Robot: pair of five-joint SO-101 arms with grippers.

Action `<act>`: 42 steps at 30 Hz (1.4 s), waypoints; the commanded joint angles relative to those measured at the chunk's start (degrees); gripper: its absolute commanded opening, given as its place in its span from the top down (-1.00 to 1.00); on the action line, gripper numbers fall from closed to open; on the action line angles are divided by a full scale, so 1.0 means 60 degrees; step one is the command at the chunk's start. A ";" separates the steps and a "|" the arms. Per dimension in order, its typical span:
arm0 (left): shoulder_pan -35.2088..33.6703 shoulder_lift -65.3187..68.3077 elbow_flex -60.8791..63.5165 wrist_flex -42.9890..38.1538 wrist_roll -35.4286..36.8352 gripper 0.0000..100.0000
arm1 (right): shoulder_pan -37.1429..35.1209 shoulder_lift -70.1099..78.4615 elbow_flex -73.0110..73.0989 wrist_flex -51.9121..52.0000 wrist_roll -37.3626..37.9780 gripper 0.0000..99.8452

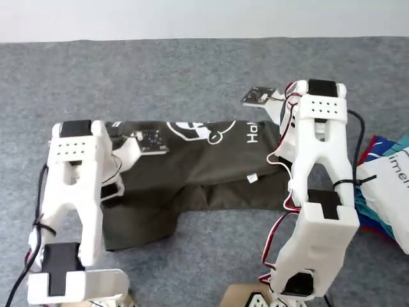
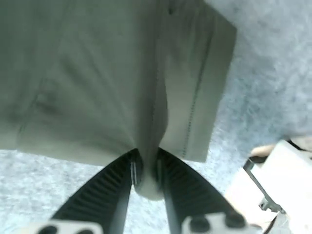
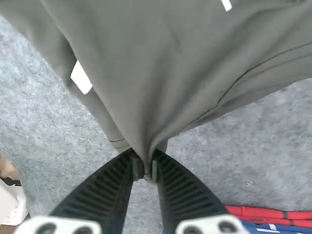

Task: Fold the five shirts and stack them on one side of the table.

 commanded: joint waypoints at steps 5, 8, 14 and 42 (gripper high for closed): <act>-0.0484 -0.1377 0.1179 0.0308 -0.0864 0.87 | 0.0242 -0.0652 0.0073 0.0388 0.0117 0.98; -0.0425 -0.1773 0.1707 0.0308 -0.0864 0.88 | 0.0271 -0.0711 0.0103 0.0403 0.0308 0.98; -0.0425 -0.2330 0.2381 0.0308 -0.1084 0.88 | 0.0286 -0.0725 0.0103 0.0418 0.0308 0.98; -0.0498 -0.2374 0.3377 0.0278 -0.1407 0.87 | -0.0227 -0.1341 0.1216 0.0388 0.0410 0.98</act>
